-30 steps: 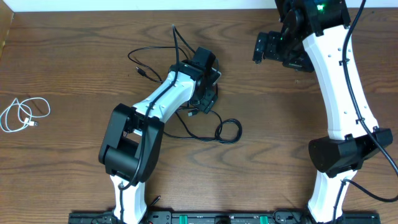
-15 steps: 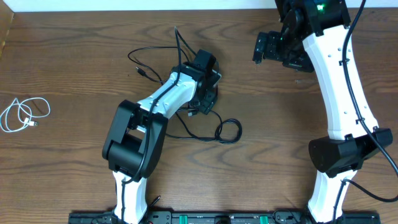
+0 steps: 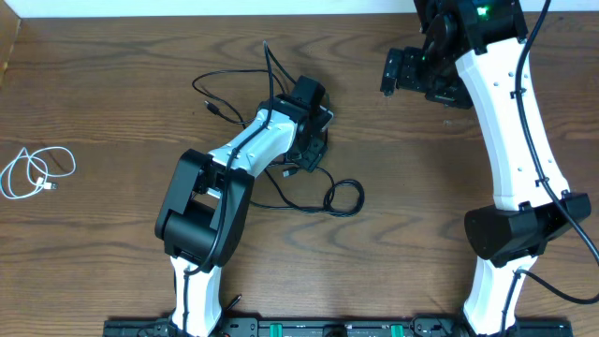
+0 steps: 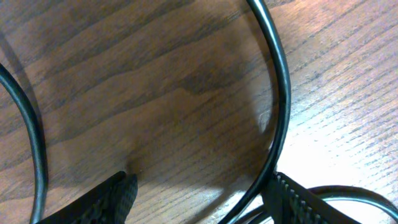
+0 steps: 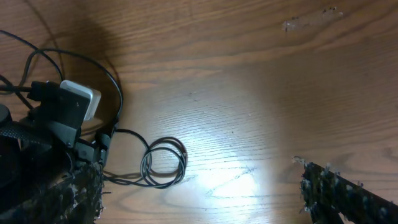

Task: Untangle cables
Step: 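Lift the black cable with the left gripper toward the top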

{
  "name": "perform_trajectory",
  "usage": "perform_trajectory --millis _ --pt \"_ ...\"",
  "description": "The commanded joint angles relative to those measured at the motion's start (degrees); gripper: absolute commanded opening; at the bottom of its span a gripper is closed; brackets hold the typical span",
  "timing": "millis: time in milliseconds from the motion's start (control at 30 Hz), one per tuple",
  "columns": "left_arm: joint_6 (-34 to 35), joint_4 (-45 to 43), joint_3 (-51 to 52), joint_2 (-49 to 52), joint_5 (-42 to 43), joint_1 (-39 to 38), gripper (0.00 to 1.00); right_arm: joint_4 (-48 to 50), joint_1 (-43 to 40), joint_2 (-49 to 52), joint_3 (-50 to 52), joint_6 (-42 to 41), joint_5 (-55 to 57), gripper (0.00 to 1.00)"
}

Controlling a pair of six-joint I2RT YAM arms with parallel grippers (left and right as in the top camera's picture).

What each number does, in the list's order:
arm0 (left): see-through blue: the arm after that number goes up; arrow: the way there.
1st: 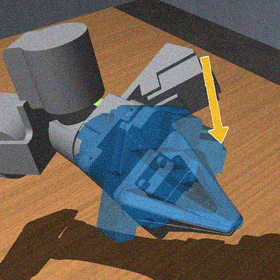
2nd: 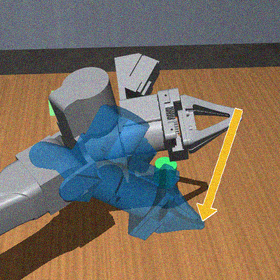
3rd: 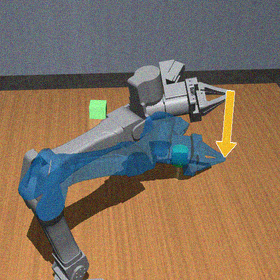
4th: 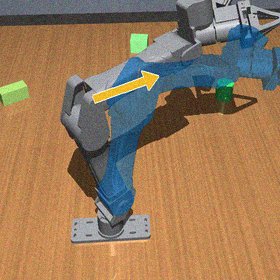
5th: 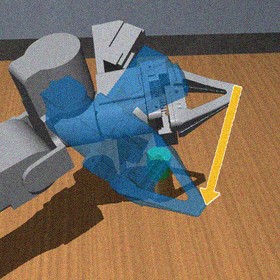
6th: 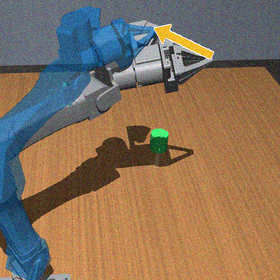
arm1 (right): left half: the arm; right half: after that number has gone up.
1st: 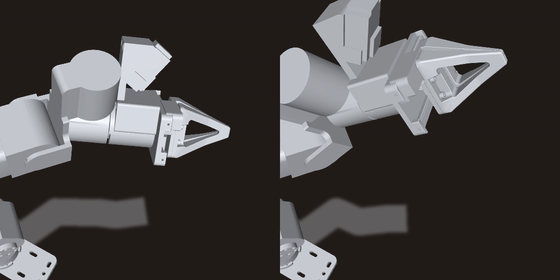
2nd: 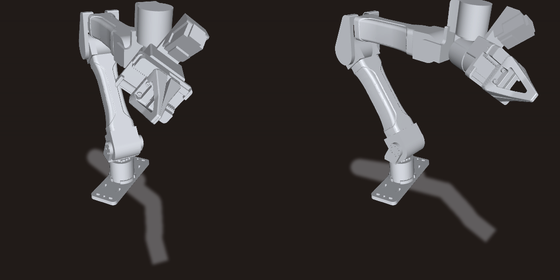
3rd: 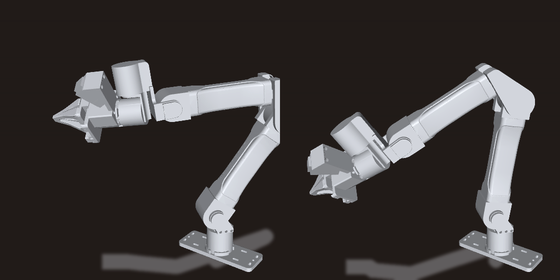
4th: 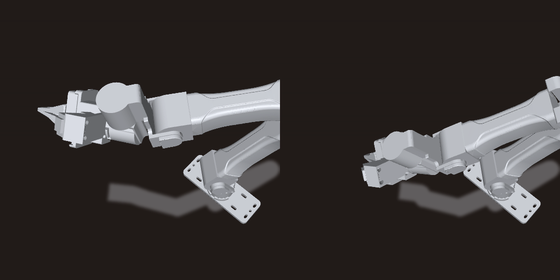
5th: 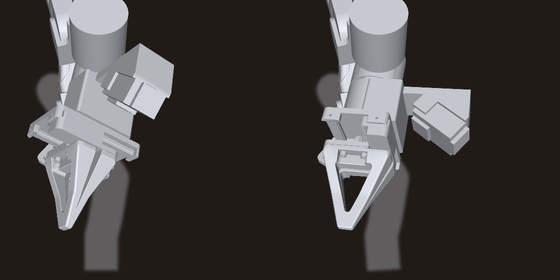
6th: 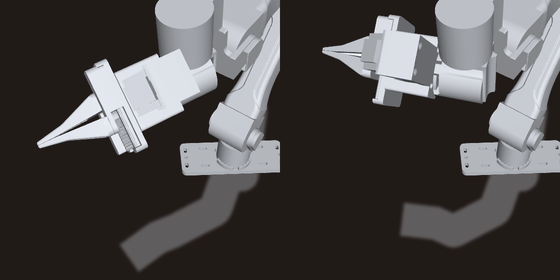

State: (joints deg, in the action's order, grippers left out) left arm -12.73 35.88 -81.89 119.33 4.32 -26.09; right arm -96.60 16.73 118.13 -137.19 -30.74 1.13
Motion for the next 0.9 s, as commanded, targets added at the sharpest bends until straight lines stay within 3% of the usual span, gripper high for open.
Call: perform_trajectory --millis 0,367,500,533,567,767,867 --pt "-0.55 -0.02 1.20 1.03 -0.81 0.48 0.68 -0.07 0.22 -0.37 0.07 0.42 0.70 0.99" --pt "-0.09 2.95 1.20 3.37 -0.46 4.44 0.62 -0.07 0.24 -0.37 0.07 0.42 0.70 0.99" --pt "-0.11 3.61 1.20 4.50 -0.44 4.39 0.52 -0.07 0.24 -0.37 0.07 0.44 0.70 0.99" --pt "-0.09 3.13 1.20 4.57 -0.24 4.37 0.41 -0.07 0.22 -0.37 0.07 0.44 0.70 0.99" --pt "-0.09 2.54 1.18 4.55 -0.26 4.37 0.38 -0.07 0.24 -0.37 0.07 0.42 0.70 0.99" --pt "-0.11 2.12 0.26 4.35 -0.26 4.37 0.38 -0.07 0.22 -0.37 0.07 0.44 0.70 0.99" --pt "-0.11 2.19 0.22 4.33 -0.26 4.37 0.13 -0.07 0.22 -0.37 0.07 0.42 0.70 0.99"
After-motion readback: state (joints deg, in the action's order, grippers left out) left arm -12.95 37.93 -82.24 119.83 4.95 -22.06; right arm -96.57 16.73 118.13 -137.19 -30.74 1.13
